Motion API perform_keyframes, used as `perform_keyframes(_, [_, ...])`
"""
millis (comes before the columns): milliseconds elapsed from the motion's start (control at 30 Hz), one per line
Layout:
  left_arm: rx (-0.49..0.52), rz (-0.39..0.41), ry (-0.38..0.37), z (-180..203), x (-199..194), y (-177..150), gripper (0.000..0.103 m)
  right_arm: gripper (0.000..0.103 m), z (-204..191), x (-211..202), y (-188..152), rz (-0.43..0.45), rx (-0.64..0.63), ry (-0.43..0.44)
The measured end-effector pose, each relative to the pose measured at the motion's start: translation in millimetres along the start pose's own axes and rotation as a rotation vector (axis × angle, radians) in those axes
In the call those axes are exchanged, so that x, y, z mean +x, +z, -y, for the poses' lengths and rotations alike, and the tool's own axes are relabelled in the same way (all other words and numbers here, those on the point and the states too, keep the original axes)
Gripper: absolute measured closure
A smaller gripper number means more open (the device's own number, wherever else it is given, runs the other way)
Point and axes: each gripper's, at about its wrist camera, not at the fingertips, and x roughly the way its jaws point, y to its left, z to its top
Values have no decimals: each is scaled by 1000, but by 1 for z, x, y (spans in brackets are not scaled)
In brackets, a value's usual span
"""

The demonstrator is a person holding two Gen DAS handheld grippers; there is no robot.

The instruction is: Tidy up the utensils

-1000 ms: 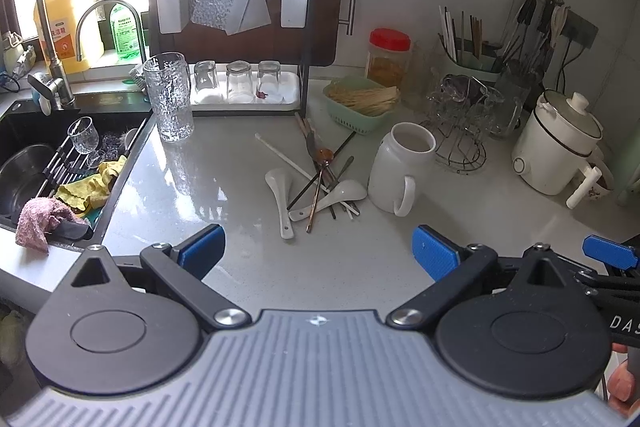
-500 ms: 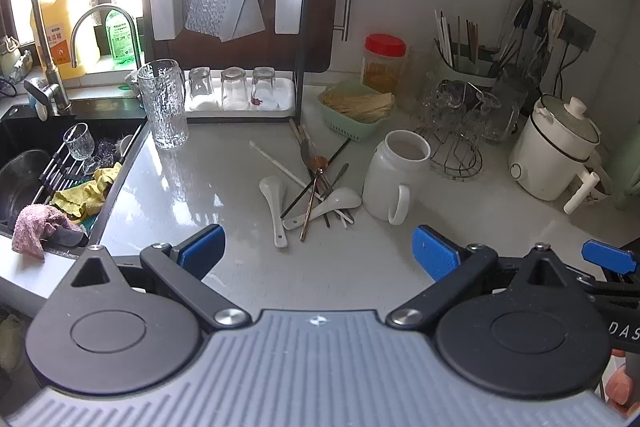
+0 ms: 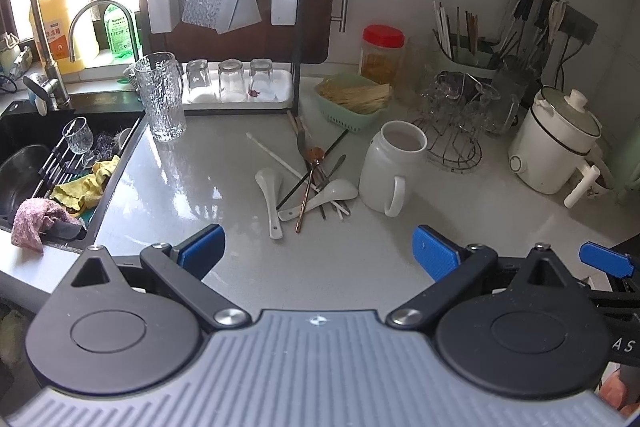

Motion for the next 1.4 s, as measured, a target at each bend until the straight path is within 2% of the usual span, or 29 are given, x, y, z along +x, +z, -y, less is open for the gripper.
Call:
perform_keyframes(233, [32, -5, -5, 0, 4, 9, 2, 0, 1, 2, -3, 28, -1, -41])
perform_keyframes(533, [60, -25, -36, 2, 23, 18, 1, 0, 7, 13, -4, 2, 47, -56])
perform_keyframes(900, [24, -68, -68, -2, 56, 25, 1, 0, 3, 33, -2, -33, 34, -8])
perform_keyframes(1133, [41, -68, -55, -3, 75, 33, 1, 0, 4, 51, 4, -28, 7, 1])
perform_keyframes(1267, [24, -99, -70, -8, 96, 36, 2, 0, 4, 67, 7, -54, -14, 24])
perform_keyframes(1400, [5, -108, -84, -13, 119, 41, 2, 0, 5, 81, 16, -40, -35, 47])
